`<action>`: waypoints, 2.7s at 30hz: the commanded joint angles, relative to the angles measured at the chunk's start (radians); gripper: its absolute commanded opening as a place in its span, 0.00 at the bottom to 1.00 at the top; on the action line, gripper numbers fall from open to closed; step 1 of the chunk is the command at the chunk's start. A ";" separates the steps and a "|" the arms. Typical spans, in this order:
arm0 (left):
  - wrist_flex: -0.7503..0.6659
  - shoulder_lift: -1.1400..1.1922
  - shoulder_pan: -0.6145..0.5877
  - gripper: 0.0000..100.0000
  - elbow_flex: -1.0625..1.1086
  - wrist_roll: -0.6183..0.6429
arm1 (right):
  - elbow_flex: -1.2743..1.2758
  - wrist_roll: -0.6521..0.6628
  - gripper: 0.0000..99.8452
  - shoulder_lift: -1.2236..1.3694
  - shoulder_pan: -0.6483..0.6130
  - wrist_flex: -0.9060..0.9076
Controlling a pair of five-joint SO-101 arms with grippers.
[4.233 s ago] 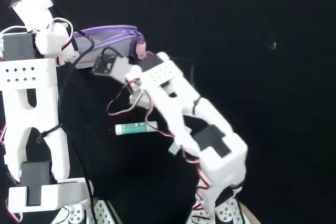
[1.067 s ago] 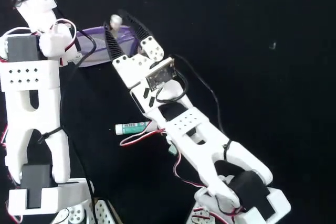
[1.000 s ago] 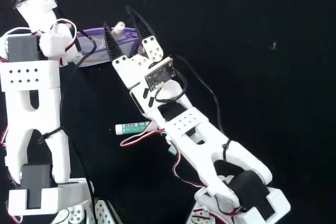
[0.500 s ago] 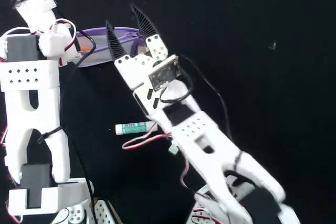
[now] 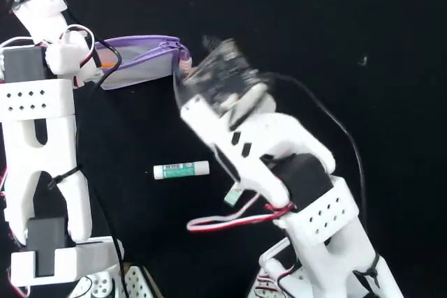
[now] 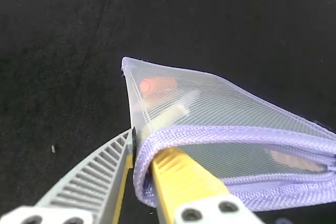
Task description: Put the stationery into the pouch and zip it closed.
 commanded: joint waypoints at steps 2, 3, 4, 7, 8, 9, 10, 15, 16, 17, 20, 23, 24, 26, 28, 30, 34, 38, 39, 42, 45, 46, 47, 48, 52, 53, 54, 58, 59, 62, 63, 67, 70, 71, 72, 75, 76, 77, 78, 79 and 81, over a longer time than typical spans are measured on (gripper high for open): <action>-0.021 -0.028 -0.015 0.03 -0.005 -0.006 | -0.056 0.104 0.19 -0.022 -0.064 0.173; -0.021 -0.028 -0.015 0.03 -0.005 -0.006 | -0.056 0.126 0.20 -0.022 -0.075 0.204; -0.021 -0.028 -0.015 0.03 -0.005 -0.006 | -0.056 0.149 0.20 -0.022 -0.086 0.230; -0.021 -0.028 -0.015 0.03 -0.005 -0.006 | -0.031 0.222 0.20 -0.016 -0.117 0.276; -0.021 -0.028 -0.015 0.03 -0.005 -0.006 | -0.015 0.236 0.20 -0.005 -0.126 0.276; -0.021 -0.028 -0.015 0.03 -0.005 -0.005 | 0.002 0.250 0.20 0.010 -0.137 0.273; -0.021 -0.028 -0.015 0.03 -0.005 -0.005 | 0.022 0.255 0.20 0.035 -0.147 0.259; -0.021 -0.028 -0.015 0.03 -0.005 -0.006 | 0.051 0.265 0.20 0.202 -0.164 0.215; -0.021 -0.028 -0.015 0.03 -0.005 -0.006 | 0.051 0.282 0.20 0.234 -0.166 0.213; -0.021 -0.028 -0.015 0.03 -0.005 -0.006 | 0.051 0.304 0.20 0.265 -0.175 0.213; -0.023 -0.028 -0.015 0.03 -0.005 -0.006 | 0.058 0.362 0.20 0.354 -0.193 0.215; -0.023 -0.028 -0.015 0.03 -0.005 -0.006 | 0.058 0.400 0.20 0.435 -0.199 0.216; -0.023 -0.028 -0.015 0.03 -0.005 -0.006 | 0.059 0.413 0.20 0.463 -0.201 0.213; -0.023 -0.028 -0.015 0.03 -0.005 -0.006 | 0.053 0.437 0.20 0.526 -0.201 0.212; -0.023 -0.028 -0.015 0.03 -0.005 -0.006 | 0.044 0.459 0.20 0.588 -0.201 0.204; -0.023 -0.028 -0.015 0.03 -0.005 -0.006 | 0.030 0.463 0.20 0.650 -0.201 0.183; -0.023 -0.028 -0.015 0.03 -0.005 -0.006 | -0.027 0.468 0.20 0.774 -0.201 0.167; -0.023 -0.028 -0.015 0.03 -0.005 -0.006 | -0.105 0.468 0.20 0.886 -0.203 0.169; -0.023 -0.028 -0.015 0.03 -0.005 -0.006 | -0.119 0.468 0.20 0.912 -0.206 0.169; -0.023 -0.028 -0.015 0.03 -0.005 -0.006 | -0.156 0.468 0.20 0.980 -0.229 0.170; -0.023 -0.028 -0.015 0.03 -0.005 -0.006 | -0.194 0.468 0.19 1.040 -0.247 0.170; -0.023 -0.028 -0.015 0.03 -0.005 -0.006 | -0.208 0.468 0.19 1.059 -0.245 0.170; -0.023 -0.028 -0.015 0.03 -0.005 -0.006 | -0.222 0.468 0.19 1.078 -0.244 0.170; -0.023 -0.028 -0.015 0.03 -0.005 -0.006 | -0.234 0.466 0.19 1.098 -0.242 0.172; -0.021 -0.028 -0.015 0.03 -0.005 -0.006 | -0.303 0.466 0.19 1.173 -0.213 0.227; -0.021 -0.028 -0.015 0.03 -0.005 -0.006 | -0.329 0.463 0.18 1.190 -0.199 0.253; -0.021 -0.029 -0.015 0.03 -0.005 -0.006 | -0.358 0.460 0.16 1.202 -0.189 0.281; -0.021 -0.029 -0.015 0.03 -0.005 -0.006 | -0.464 0.459 0.01 1.242 -0.147 0.373; -0.021 -0.029 -0.015 0.03 -0.005 -0.006 | -0.483 0.459 0.01 1.248 -0.138 0.390; -0.021 -0.029 -0.015 0.03 -0.005 -0.006 | -0.518 0.459 0.03 1.251 -0.104 0.425; -0.021 -0.029 -0.015 0.03 -0.005 -0.006 | -0.527 0.459 0.02 1.251 -0.094 0.439; -0.021 -0.032 -0.015 0.03 -0.005 -0.006 | -0.601 0.459 0.01 1.251 -0.054 0.531; -0.020 -0.034 -0.015 0.03 -0.005 -0.006 | -0.684 0.459 0.01 1.251 -0.020 0.626; -0.020 -0.034 -0.015 0.03 -0.005 -0.006 | -0.711 0.459 0.01 1.250 -0.008 0.655; -0.020 -0.034 -0.015 0.03 -0.005 -0.006 | -0.740 0.459 0.01 1.250 0.006 0.681; -0.018 -0.035 -0.015 0.03 -0.005 -0.006 | -0.814 0.459 0.01 1.250 0.048 0.740; -0.018 -0.035 -0.015 0.03 -0.005 -0.006 | -0.832 0.459 0.01 1.250 0.061 0.749; -0.018 -0.035 -0.015 0.03 -0.005 -0.006 | -0.848 0.459 0.01 1.250 0.074 0.758; -0.018 -0.035 -0.016 0.03 -0.005 -0.006 | -0.855 0.459 0.01 1.247 0.083 0.764; -0.018 -0.035 -0.016 0.03 -0.005 -0.006 | -0.858 0.459 0.01 1.234 0.087 0.767; -0.018 -0.035 -0.018 0.03 -0.005 -0.006 | -0.843 0.459 0.01 1.198 0.094 0.766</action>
